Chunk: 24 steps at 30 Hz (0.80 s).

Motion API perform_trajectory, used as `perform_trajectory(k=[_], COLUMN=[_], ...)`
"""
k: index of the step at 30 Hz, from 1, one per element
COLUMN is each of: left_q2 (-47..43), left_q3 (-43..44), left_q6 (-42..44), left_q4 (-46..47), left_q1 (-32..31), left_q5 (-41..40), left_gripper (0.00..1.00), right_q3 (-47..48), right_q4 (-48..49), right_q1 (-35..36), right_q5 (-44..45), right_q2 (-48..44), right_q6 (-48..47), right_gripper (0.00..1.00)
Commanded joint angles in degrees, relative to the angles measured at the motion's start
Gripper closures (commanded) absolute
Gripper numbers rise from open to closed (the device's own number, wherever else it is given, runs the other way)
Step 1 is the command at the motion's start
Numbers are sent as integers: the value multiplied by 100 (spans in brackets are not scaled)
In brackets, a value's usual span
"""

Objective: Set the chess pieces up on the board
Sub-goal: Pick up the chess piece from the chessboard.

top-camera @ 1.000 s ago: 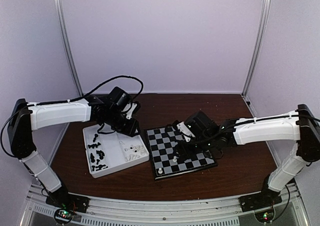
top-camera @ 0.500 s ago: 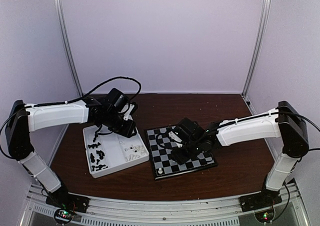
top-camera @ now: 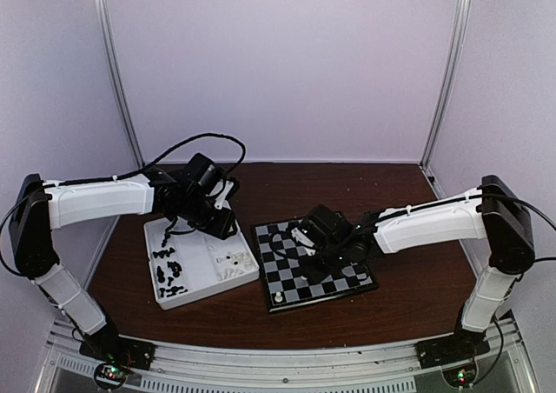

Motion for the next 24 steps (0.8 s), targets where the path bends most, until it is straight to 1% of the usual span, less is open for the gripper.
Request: perform_trajectory(k=[1,6,8,16,21,24], left_q2=[8,35,31,23,11,-7], left_q3=[11,32,32,23,28,32], left_q6=[84,76,75,75,75,75], left_q4=[161,151,151,143,143,143], left_q1=[25,27,25,25,25,25], left_q5=[-84,-81,-79,-66,-66,-64], left_gripper=[62,62,62,63,63,63], right_q3=[168,158,149,161,168,137], right_q4=[-63,-67,-67,-88,-158,-208], right_q1=[29,38,38,50,56,56], right_q5=[159,176,184,222,337,479], right_q2=[112,94,93,96,52,-53], right_q6=[-47,-50,-56,-75,-111,-113], right_gripper=[71,72,76,82,88,88])
